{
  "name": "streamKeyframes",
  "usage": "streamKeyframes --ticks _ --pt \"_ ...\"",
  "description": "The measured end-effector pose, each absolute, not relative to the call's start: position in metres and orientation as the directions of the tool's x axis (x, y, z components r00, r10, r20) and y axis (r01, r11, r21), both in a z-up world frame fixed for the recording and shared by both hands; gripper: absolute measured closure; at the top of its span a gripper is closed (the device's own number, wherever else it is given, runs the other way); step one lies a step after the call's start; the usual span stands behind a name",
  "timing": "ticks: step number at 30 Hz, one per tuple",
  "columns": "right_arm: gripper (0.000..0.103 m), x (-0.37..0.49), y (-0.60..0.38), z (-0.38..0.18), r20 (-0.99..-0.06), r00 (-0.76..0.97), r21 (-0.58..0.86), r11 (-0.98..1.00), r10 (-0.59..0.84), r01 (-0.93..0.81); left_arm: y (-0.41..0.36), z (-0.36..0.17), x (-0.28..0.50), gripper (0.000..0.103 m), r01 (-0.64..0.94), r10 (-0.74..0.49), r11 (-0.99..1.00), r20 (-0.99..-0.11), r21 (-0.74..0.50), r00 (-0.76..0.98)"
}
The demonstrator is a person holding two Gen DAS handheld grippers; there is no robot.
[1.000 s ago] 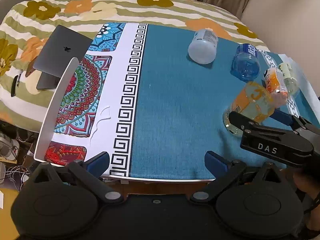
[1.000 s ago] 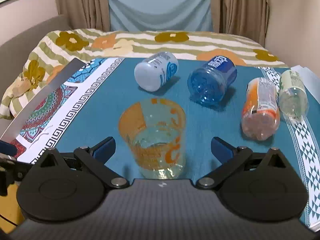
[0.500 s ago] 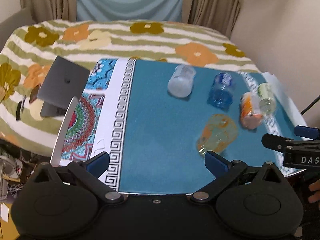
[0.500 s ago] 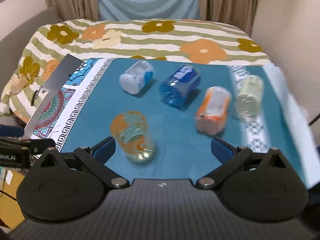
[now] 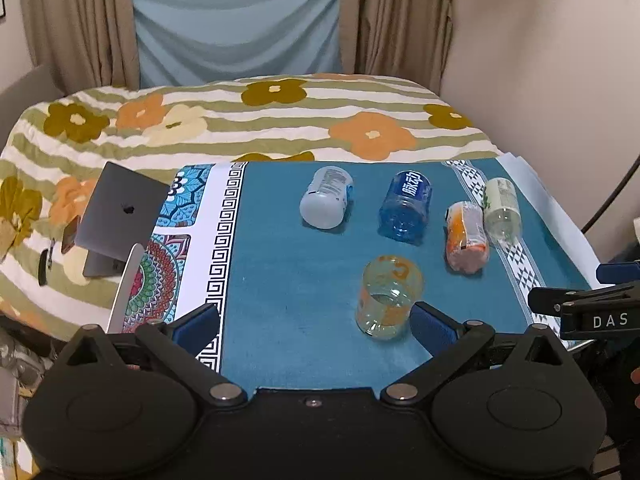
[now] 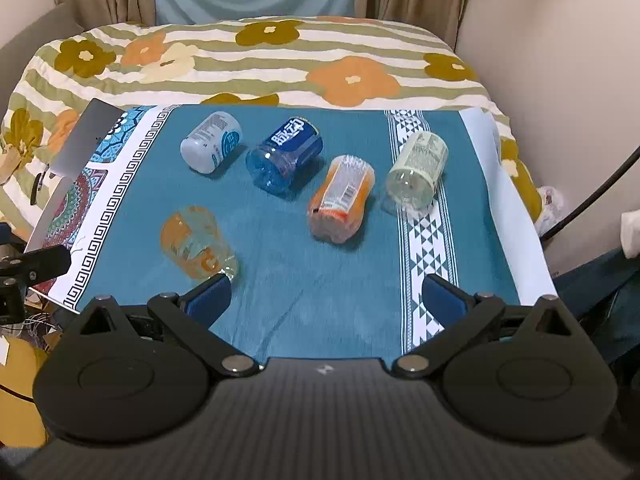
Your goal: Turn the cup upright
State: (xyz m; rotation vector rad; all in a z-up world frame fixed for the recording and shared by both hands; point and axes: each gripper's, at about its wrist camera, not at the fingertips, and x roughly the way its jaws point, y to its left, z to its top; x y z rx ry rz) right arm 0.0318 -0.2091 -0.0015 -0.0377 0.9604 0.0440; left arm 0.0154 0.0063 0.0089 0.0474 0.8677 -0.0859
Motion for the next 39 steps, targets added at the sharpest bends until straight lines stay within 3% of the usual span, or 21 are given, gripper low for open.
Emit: streamKeyframes --ticks 39 --pt "0.0 0.0211 -0.2123 -0.0063 -0.82 0.572 0.005 1.0 0.013 -0.016 -0.0039 0.0038 0.0123 0.0 0.108 -0.045 0.994 -0.764 0.033 0.643"
